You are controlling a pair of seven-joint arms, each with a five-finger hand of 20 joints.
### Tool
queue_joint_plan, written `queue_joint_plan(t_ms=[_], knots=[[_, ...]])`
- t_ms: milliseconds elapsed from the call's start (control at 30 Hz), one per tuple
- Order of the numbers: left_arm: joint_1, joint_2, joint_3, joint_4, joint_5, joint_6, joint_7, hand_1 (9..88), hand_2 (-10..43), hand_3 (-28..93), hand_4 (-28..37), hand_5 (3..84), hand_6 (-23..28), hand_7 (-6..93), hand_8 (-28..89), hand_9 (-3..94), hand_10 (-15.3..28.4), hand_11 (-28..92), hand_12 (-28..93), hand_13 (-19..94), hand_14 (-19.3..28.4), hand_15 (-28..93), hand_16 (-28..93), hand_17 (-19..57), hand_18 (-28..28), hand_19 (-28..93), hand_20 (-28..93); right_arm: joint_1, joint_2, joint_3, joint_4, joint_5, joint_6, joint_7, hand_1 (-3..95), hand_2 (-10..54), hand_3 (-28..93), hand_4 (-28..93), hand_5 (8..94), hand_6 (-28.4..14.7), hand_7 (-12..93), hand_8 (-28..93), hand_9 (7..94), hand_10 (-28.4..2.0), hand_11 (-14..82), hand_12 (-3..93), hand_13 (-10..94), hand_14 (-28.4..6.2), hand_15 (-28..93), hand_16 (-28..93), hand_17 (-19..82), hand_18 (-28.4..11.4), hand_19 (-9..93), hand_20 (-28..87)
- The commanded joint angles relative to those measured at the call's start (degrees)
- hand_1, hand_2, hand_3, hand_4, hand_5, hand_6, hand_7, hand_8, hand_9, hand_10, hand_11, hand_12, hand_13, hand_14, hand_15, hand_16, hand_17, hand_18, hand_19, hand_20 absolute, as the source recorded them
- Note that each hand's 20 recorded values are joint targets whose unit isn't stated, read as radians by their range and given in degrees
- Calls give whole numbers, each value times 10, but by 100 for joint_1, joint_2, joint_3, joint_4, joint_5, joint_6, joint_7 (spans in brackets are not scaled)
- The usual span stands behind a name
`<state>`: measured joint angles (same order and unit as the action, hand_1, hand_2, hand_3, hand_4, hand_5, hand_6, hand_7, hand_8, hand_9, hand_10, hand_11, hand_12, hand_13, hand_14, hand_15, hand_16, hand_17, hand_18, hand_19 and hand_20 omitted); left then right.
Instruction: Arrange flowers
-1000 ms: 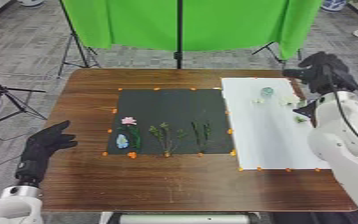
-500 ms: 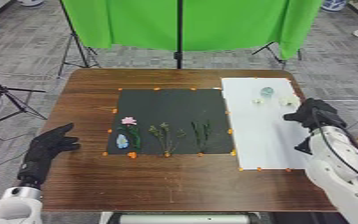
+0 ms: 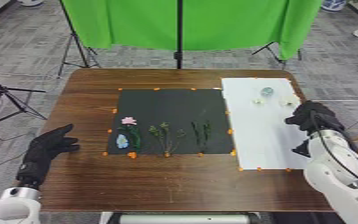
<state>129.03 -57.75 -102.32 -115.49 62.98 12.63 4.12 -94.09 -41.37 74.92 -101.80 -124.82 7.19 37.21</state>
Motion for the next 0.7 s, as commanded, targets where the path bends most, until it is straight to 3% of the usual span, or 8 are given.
queue_joint_plan(t_ms=[33,333,533,700], knots=[[38,-22,33,22,20,-53,-37,271,218,656,-175,452,51,106,-62,523,158,267,139,476,210,342,-24,125,156,263,230,164,157,121,-280,-39,375,-134,350,-95,666,-127,610,5,147,-80,815,-124,331,293,884,-36,622,361,610,-160,932,581],[33,-38,29,20,22,-80,-46,272,219,653,-174,452,51,108,-62,523,158,266,139,476,210,341,-25,125,156,263,230,392,212,-45,313,-650,7,127,341,-95,668,-130,603,3,147,-84,777,-136,341,308,862,-47,632,376,591,-167,932,599],[103,-57,-16,-5,3,-37,-29,272,218,654,-174,452,51,107,-62,523,158,266,139,477,210,342,-24,125,156,264,230,314,169,-65,431,-594,-387,173,331,-95,659,-125,596,1,143,-83,766,-144,335,308,850,-54,636,375,583,-169,932,592],[36,-53,7,19,16,-81,-48,271,218,655,-175,452,51,108,-62,523,158,266,139,477,210,342,-25,126,156,264,230,287,129,-138,438,-539,-623,203,326,-95,653,-123,593,-1,138,-82,763,-147,331,307,846,-56,636,372,576,-172,932,589]])
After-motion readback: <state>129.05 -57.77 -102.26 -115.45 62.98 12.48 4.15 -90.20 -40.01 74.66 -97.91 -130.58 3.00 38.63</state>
